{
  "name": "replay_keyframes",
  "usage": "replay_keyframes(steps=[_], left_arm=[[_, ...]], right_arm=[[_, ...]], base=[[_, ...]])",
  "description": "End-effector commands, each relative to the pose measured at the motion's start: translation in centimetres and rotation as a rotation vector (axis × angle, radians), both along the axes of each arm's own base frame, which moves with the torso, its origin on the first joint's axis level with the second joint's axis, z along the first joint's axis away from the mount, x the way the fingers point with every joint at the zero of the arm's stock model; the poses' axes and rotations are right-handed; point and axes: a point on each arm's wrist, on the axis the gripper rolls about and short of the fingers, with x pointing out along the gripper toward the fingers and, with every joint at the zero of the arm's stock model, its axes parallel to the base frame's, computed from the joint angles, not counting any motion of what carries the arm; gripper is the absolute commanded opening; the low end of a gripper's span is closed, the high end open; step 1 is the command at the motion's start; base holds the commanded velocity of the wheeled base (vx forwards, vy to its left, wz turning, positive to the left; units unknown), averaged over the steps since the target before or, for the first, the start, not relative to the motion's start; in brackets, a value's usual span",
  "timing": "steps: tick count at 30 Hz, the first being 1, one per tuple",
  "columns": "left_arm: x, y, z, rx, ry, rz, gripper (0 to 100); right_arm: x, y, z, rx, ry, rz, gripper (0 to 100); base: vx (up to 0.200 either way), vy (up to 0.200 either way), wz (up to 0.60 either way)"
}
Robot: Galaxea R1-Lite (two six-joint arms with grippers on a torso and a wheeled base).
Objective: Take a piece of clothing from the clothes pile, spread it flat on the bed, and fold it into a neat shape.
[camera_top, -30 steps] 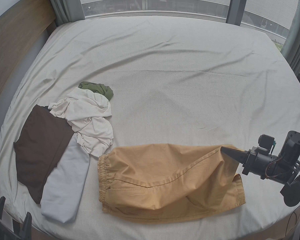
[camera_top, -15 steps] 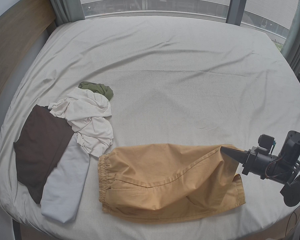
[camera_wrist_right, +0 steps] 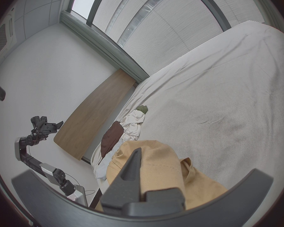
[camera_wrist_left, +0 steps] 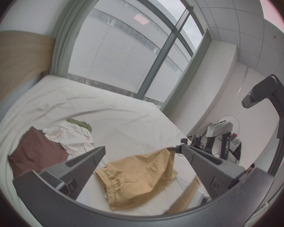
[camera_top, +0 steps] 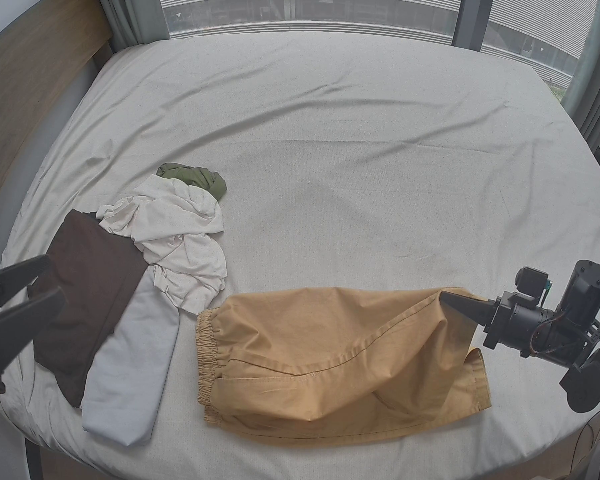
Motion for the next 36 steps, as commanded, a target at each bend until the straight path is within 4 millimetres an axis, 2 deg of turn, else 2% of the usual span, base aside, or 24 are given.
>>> replay_keyframes(steps=[1,5,7,15,21,28,36], left_arm=[[2.4,-0.6,-3.0,0.03,0.172,-0.03,100],[4.2,-1.0,-3.7,0.048,0.192,-0.038,100],[4.4,-1.1,-3.7,0.044,0.184,-0.037,100],[5.0,-1.2,-7.2,0.055,0.294,-0.045,100],[7.1,-1.6,-9.8,0.065,0.42,-0.077,100],[9.2,-1.6,-11.2,0.065,0.45,-0.054,100],[10.1,-1.6,-13.3,0.076,0.541,-0.051,100]], right_arm=[[-0.1,0.0,0.0,-0.002,0.001,-0.001,0],[0.0,-0.1,0.0,-0.002,-0.002,-0.01,0],[0.1,-0.1,0.0,-0.001,-0.004,-0.012,0],[0.3,-0.3,0.0,-0.004,-0.005,-0.022,0],[0.7,0.2,0.3,-0.001,-0.026,-0.011,0],[0.8,0.2,-0.1,-0.027,-0.038,-0.012,0],[1.0,-0.1,0.0,-0.027,-0.041,-0.023,0]], base=[[0.0,0.0,0.0],[0.0,0.0,0.0],[0.0,0.0,0.0],[0.0,0.0,0.0],[0.0,0.0,0.0],[0.0,0.0,0.0],[0.0,0.0,0.0]])
